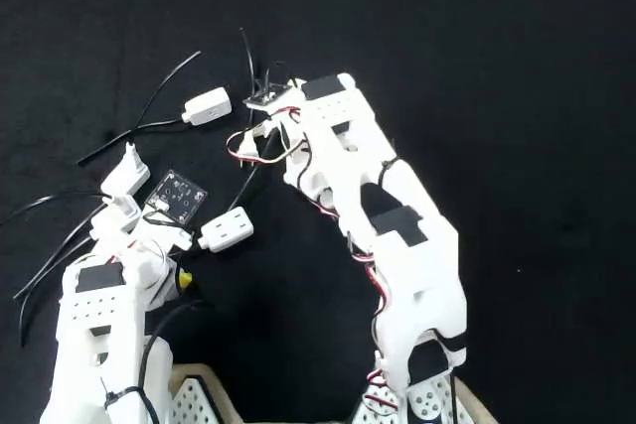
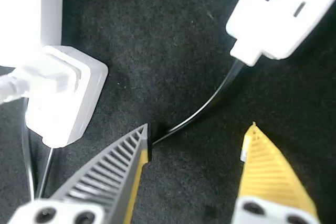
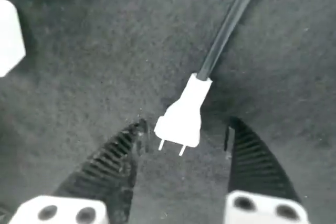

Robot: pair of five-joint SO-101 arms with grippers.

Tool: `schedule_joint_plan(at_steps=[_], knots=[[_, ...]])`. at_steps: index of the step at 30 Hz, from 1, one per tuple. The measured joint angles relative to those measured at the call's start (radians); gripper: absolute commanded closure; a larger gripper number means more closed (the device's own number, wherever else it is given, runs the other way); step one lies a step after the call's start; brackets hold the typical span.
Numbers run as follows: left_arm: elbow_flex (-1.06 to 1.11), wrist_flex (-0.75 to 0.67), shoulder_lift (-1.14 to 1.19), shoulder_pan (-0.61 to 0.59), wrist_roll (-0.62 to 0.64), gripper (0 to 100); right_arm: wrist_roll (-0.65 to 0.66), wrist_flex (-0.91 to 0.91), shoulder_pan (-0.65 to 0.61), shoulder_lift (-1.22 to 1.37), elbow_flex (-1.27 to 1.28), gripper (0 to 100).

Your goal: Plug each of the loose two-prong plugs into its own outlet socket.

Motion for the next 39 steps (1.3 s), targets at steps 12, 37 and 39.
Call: schedule_joint_plan(at_steps=[12, 37, 39], knots=[[0.000, 0.000, 0.000, 0.000, 0.000, 73, 0.000, 0.000, 0.087, 0.049, -0.064, 76.9], [0.000, 0.000, 0.000, 0.000, 0.000, 73, -0.121, 0.064, -0.025, 0.215, -0.213, 91.1], [0.000, 0.000, 0.000, 0.000, 0.000, 73, -0.121, 0.063, -0.020, 0.215, -0.215, 96.1]])
